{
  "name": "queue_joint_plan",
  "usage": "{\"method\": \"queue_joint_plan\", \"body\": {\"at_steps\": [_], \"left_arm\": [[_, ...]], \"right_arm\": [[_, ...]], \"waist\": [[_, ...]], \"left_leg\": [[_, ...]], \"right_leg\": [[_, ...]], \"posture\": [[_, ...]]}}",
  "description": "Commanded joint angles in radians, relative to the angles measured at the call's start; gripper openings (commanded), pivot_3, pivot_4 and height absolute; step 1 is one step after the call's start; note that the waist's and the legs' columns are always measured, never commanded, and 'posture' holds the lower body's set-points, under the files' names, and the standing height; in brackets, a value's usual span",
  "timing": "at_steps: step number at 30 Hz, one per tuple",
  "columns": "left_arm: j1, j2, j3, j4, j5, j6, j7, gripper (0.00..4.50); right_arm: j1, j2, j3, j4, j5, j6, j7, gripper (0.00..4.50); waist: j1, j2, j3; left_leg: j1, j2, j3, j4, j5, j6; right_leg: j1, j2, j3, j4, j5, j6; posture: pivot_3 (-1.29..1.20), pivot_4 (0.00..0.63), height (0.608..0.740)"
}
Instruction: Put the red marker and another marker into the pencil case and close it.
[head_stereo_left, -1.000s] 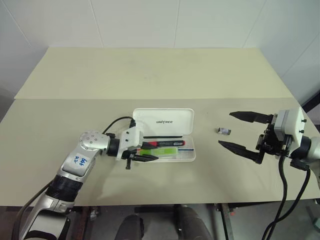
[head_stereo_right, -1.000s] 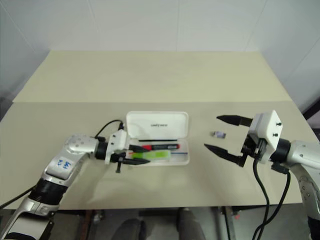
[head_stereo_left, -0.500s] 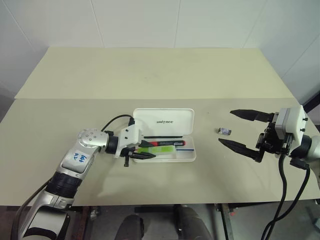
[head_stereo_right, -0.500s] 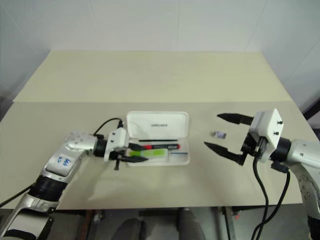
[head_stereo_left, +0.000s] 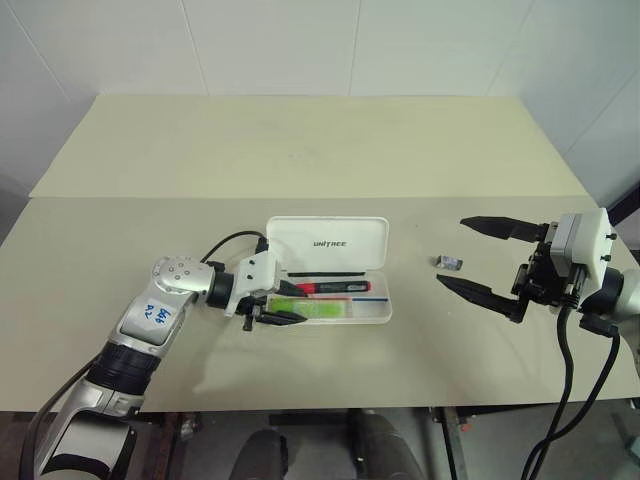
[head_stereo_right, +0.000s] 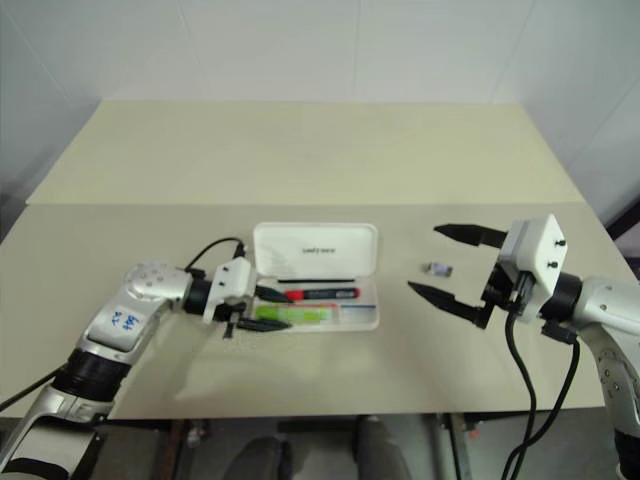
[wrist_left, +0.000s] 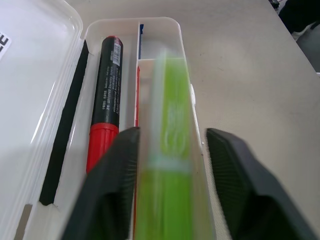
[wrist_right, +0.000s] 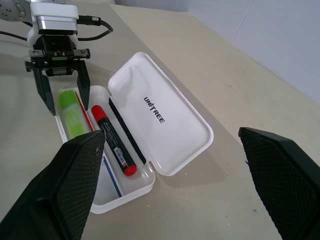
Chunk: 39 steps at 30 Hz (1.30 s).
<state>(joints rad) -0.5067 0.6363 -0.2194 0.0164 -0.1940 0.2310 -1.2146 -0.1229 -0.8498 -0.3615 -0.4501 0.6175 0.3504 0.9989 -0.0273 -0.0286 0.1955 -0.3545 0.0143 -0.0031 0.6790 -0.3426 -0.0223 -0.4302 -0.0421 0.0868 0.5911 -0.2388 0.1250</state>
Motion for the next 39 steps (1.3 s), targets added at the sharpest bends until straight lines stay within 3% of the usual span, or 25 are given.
{"method": "queue_joint_plan", "body": {"at_steps": [1,3,4,16,26,34,39], "left_arm": [[-0.021,-0.003,0.0,0.003,0.006,-0.013,0.003,3.75],[-0.024,-0.008,0.0,0.007,0.008,-0.024,0.005,4.42],[-0.024,-0.01,0.002,0.006,0.004,-0.02,0.003,4.47],[-0.021,-0.054,0.108,-0.075,-0.216,0.099,-0.035,4.47],[-0.143,-0.008,0.241,-0.099,-0.417,0.223,-0.092,4.47],[-0.174,0.073,0.304,-0.138,-0.439,0.268,-0.069,4.47],[-0.139,0.107,0.33,-0.18,-0.453,0.291,-0.049,4.47]], "right_arm": [[-0.012,-0.002,-0.012,-0.032,0.016,-0.013,-0.009,4.5],[-0.016,-0.001,-0.009,-0.031,0.016,-0.012,-0.008,4.5],[-0.017,0.0,-0.007,-0.029,0.016,-0.013,-0.008,4.5],[-0.084,0.043,0.078,0.115,-0.013,-0.052,0.028,4.5],[-0.343,0.03,0.241,0.699,-0.201,-0.259,0.259,4.5],[-0.59,0.074,0.335,1.214,-0.364,-0.475,0.371,4.5],[-0.679,0.11,0.354,1.408,-0.427,-0.558,0.381,4.5]], "waist": [[0.0,0.0,0.0],[0.0,0.0,0.0],[0.0,0.0,0.0],[-0.001,0.0,0.0],[-0.003,0.0,0.0],[-0.01,0.001,0.001],[-0.022,0.002,0.001]], "left_leg": [[0.0,0.0,0.0,0.0,0.0,0.0],[0.0,0.0,0.0,0.0,0.0,0.0],[0.0,0.0,0.0,0.0,0.0,0.0],[0.0,0.0,0.0,0.001,0.0,0.0],[0.0,0.0,0.001,0.001,0.0,0.001],[0.001,0.001,0.002,0.001,0.0,0.001],[0.0,0.0,0.003,0.0,0.0,0.001]], "right_leg": [[0.0,0.0,0.0,0.0,0.0,0.0],[0.0,0.0,0.0,0.0,0.0,0.0],[0.0,0.0,0.0,0.0,0.0,0.0],[0.0,0.0,0.0,0.001,0.0,0.0],[0.0,0.0,0.0,0.002,0.0,0.0],[-0.001,0.0,0.001,0.003,0.0,0.001],[-0.001,-0.001,0.001,0.003,0.001,0.001]], "posture": [[0.0,0.15,0.74],[0.0,0.15,0.74],[0.0,0.15,0.74],[0.0,0.15,0.74],[0.0,0.15,0.74],[0.0,0.15,0.74],[0.0,0.15,0.74]]}}
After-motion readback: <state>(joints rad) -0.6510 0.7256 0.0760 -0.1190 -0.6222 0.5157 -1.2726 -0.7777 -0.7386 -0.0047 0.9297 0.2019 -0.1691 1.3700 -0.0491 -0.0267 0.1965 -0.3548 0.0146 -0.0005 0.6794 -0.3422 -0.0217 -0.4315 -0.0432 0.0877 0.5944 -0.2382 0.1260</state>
